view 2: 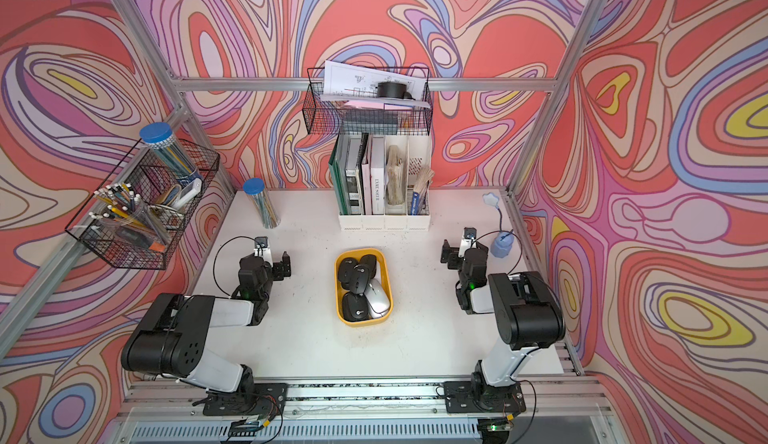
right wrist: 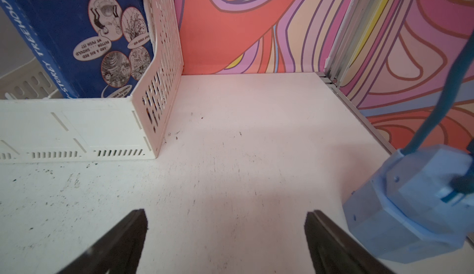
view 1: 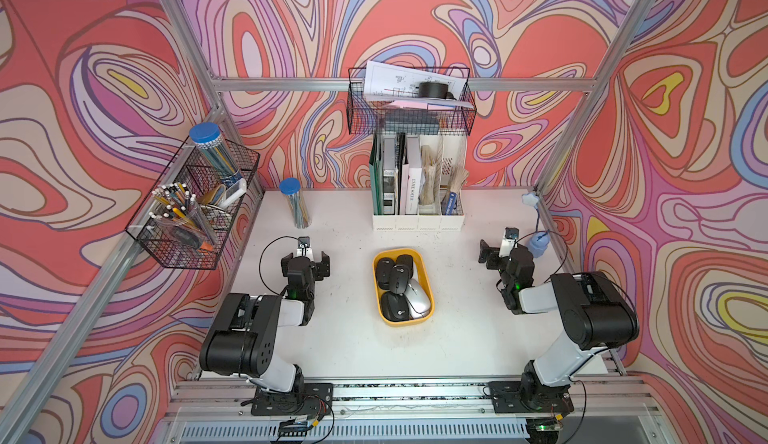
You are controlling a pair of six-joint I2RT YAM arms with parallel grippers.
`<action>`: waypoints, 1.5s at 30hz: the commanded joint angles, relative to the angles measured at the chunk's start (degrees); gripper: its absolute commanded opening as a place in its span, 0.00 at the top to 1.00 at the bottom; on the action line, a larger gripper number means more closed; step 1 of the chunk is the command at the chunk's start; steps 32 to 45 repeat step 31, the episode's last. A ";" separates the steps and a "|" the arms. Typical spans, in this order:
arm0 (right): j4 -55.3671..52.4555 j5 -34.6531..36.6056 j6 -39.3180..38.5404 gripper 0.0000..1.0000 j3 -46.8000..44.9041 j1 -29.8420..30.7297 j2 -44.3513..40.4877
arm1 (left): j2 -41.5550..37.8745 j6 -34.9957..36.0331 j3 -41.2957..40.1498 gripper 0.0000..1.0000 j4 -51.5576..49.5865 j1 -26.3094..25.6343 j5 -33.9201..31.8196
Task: Put the mouse in the storage box
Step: Reset both arms
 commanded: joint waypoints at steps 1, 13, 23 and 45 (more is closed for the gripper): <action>0.00 -0.17 0.57 0.02 0.63 -0.11 0.17 | -0.30 -0.79 0.58 0.02 -1.27 0.32 1.14; 0.61 0.21 0.35 0.02 0.38 -0.09 0.09 | 0.05 -0.57 0.55 0.02 -0.38 0.32 1.29; 0.49 0.28 0.35 0.02 0.50 -0.09 0.15 | 0.09 -0.58 0.56 0.01 -0.37 0.32 1.24; 0.68 -0.07 0.43 0.02 0.43 -0.35 0.00 | 0.16 -0.49 0.58 0.02 -0.42 0.32 1.25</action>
